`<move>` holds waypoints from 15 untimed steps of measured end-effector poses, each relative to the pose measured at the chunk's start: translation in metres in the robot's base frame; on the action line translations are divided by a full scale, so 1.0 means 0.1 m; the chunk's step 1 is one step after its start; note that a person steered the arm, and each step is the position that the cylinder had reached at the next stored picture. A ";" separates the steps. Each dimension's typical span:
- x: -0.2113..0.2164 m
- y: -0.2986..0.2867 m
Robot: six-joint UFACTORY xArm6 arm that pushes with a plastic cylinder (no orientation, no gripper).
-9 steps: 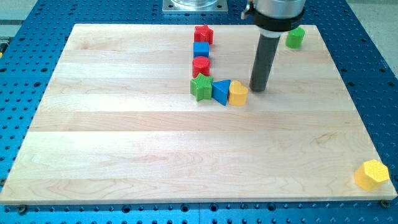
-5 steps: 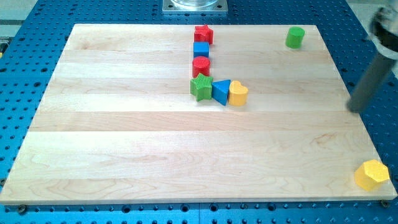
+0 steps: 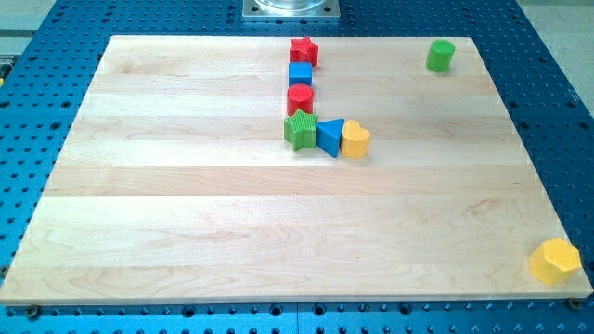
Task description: Move the hexagon right to the heart
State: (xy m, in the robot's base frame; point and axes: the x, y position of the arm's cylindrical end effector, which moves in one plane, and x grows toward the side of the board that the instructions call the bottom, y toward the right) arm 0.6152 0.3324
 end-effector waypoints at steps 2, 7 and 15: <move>0.02 -0.55; -1.34 -0.97; -2.70 -1.22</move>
State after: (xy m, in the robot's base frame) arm 0.3456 0.2101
